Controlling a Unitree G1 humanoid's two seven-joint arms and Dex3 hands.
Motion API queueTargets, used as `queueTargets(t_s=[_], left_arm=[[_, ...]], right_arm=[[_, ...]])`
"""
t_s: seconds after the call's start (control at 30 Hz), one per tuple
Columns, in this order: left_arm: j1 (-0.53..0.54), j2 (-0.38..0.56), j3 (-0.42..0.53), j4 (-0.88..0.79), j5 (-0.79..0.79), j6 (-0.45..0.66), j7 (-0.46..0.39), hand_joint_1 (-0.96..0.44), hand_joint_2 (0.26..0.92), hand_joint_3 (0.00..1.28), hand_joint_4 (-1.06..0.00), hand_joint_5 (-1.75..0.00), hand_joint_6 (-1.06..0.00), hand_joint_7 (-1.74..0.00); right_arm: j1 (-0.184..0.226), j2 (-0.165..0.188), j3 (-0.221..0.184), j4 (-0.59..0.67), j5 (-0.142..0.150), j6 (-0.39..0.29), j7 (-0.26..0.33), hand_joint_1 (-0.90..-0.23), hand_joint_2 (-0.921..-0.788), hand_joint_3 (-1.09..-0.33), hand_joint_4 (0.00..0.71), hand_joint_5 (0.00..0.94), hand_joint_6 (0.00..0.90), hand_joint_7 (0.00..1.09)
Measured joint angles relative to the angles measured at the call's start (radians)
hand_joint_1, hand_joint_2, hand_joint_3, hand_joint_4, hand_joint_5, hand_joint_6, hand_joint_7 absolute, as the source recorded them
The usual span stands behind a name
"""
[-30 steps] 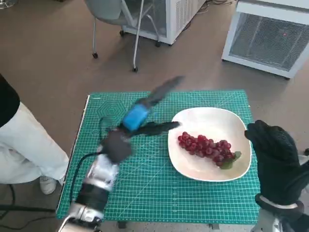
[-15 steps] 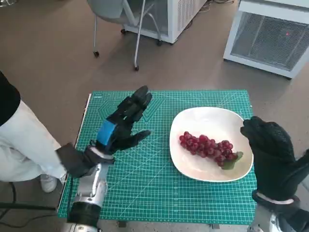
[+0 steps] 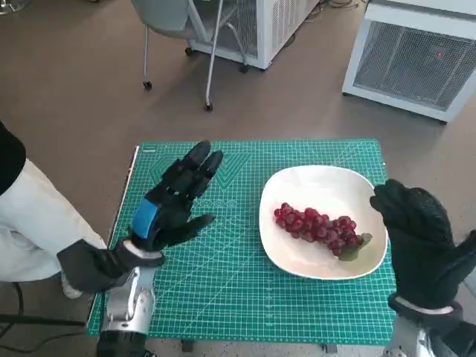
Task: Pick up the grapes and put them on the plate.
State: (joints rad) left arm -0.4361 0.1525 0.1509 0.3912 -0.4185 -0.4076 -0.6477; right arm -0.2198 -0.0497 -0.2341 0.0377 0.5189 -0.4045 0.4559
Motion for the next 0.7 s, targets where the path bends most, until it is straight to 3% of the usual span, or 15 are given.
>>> queueTargets(t_s=[0.7], left_arm=[[0.050,-0.034,0.006,-0.059,-0.001,0.035,0.044,-0.41,0.921,0.14,-0.19,-0.01,-0.28,-0.02]], right_arm=[[0.000,-0.017,-0.001,-0.010,0.018,0.013,0.005,-0.383,-0.921,-0.507,0.475,0.480,0.272,0.84]])
